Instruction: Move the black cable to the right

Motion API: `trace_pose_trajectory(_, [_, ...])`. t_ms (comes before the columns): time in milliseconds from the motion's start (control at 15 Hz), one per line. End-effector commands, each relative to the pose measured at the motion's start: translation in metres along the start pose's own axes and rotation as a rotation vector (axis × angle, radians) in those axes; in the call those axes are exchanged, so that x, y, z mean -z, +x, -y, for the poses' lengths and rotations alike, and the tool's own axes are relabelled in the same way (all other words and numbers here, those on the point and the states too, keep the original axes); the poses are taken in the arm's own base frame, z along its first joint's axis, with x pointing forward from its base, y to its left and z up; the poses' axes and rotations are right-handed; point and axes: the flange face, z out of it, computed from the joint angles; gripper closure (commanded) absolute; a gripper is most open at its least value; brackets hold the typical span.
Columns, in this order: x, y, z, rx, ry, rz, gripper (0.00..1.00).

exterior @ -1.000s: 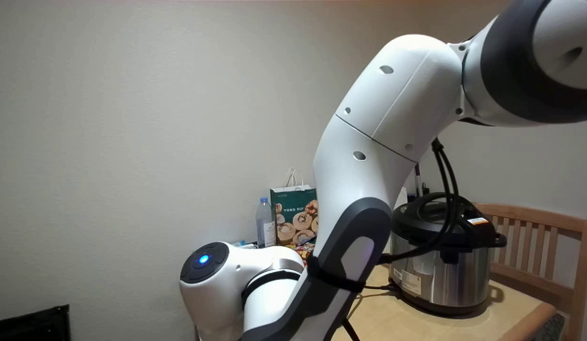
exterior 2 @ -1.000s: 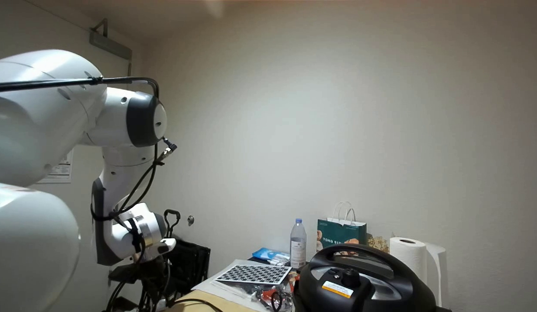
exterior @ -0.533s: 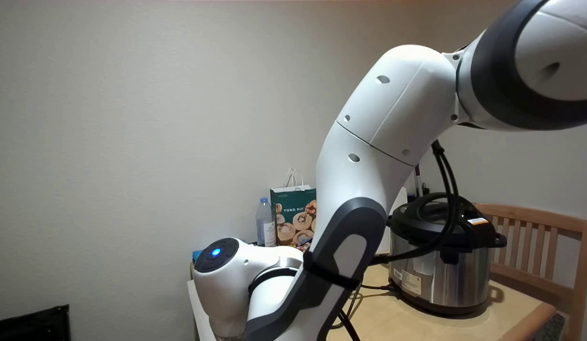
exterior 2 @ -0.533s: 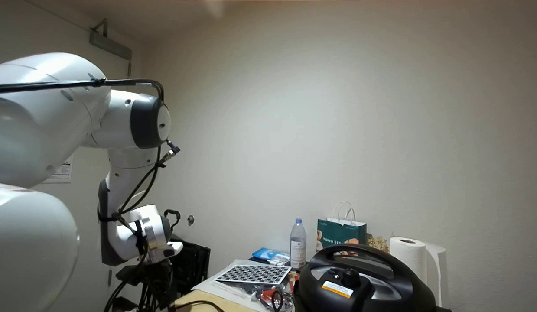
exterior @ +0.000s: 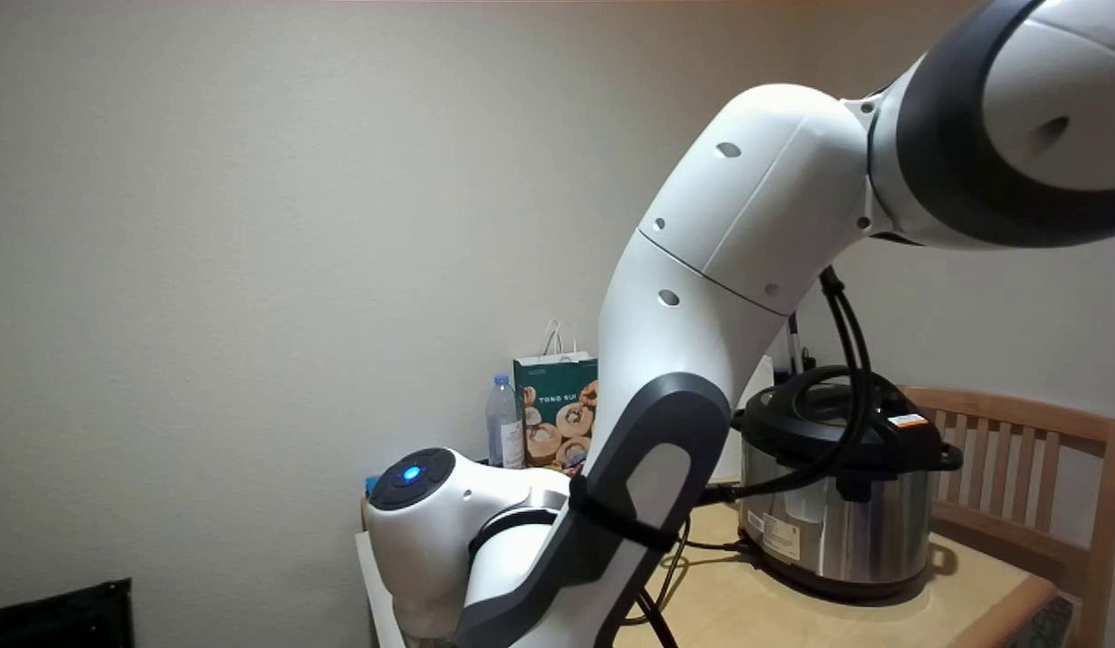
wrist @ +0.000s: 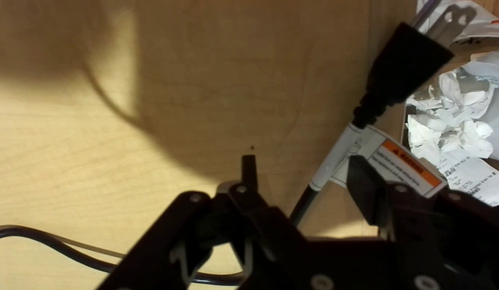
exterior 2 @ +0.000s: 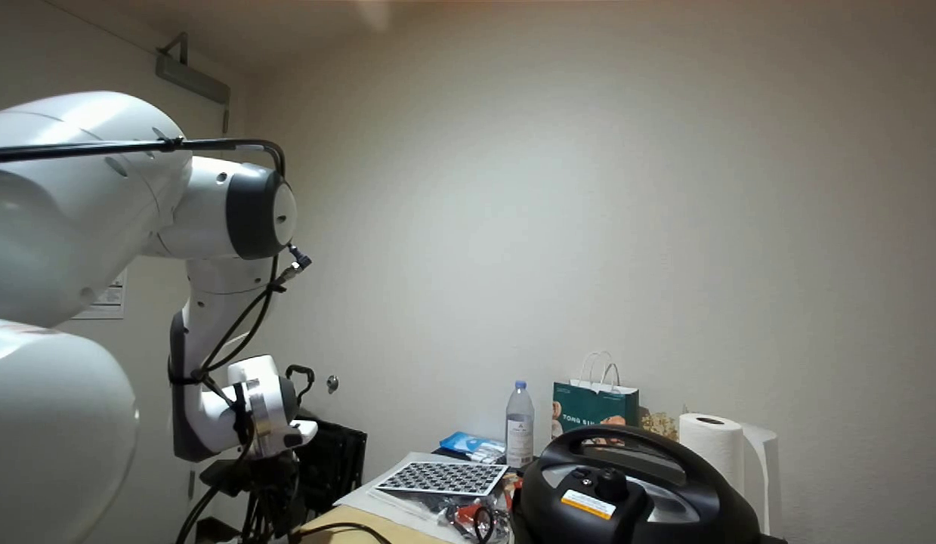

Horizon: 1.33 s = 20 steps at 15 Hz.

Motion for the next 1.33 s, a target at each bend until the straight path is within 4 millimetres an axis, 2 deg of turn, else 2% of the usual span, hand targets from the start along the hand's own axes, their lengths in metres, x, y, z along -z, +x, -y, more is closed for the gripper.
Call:
trace_pose_trajectory(0, [0.001,0.0,0.001,0.002,0.0,0.0,0.06])
trace_pose_trajectory(133, [-0.002,0.003,0.001,-0.028,0.004,-0.012,0.06])
trace_pose_trajectory(267, [-0.01,0.009,-0.001,-0.053,0.0,-0.02,0.01])
trace_pose_trajectory(400, [-0.02,0.015,-0.005,-0.069,-0.015,-0.014,0.02])
trace_pose_trajectory(467, [-0.025,0.017,-0.007,-0.072,-0.02,-0.011,0.27])
trace_pose_trajectory(600, [-0.032,0.021,-0.009,-0.082,-0.023,-0.005,0.31])
trace_pose_trajectory(1000, [-0.033,0.031,-0.007,-0.121,-0.008,-0.001,0.68])
trace_pose_trajectory(1267, [-0.016,0.029,-0.013,-0.081,-0.028,-0.006,0.89])
